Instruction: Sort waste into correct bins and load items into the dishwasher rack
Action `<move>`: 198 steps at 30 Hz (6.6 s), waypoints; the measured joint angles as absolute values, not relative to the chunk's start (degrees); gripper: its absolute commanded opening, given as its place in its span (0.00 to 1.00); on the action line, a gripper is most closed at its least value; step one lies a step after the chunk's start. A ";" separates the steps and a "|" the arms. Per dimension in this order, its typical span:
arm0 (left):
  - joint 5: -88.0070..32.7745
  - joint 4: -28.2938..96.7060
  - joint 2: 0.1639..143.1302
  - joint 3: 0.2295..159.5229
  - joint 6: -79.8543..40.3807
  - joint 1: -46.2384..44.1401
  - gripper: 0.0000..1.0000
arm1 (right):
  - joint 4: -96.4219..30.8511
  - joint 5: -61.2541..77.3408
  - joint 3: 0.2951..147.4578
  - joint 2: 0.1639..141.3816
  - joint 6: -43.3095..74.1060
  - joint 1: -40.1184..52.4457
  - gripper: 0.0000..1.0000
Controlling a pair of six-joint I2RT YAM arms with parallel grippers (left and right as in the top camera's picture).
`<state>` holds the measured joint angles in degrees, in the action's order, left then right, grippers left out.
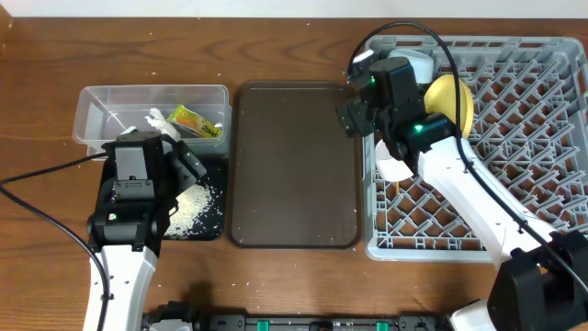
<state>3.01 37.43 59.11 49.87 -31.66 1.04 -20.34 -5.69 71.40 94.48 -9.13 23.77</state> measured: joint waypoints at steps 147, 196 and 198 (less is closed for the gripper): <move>3.01 37.45 59.13 49.89 -31.66 1.04 0.95 | -4.05 0.27 0.58 0.82 0.58 0.93 0.99; 3.01 38.11 45.36 44.53 -31.64 1.08 0.95 | -4.05 0.27 0.56 0.82 0.58 0.91 0.99; 3.01 38.06 40.84 40.56 -31.66 1.08 0.95 | -4.03 0.27 0.56 0.82 0.58 0.91 0.99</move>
